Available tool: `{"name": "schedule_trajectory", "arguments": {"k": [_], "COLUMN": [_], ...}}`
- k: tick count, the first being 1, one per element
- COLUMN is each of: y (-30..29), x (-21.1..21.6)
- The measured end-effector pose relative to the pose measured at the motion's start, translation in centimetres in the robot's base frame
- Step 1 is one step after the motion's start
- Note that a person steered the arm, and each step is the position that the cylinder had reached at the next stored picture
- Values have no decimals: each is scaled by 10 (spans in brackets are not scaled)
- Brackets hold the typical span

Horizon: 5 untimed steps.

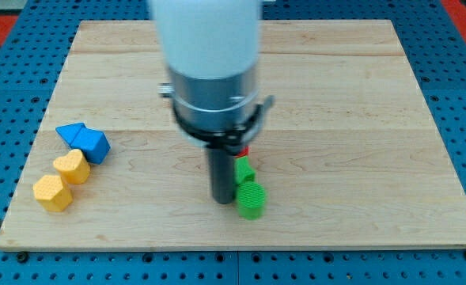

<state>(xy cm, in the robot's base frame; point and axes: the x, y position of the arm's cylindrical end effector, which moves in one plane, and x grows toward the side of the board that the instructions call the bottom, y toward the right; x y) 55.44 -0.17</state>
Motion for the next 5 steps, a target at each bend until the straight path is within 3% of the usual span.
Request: {"name": "schedule_trajectory", "arguments": {"k": [1, 3, 5], "y": [28, -43, -83], "x": [-5, -104, -47]}}
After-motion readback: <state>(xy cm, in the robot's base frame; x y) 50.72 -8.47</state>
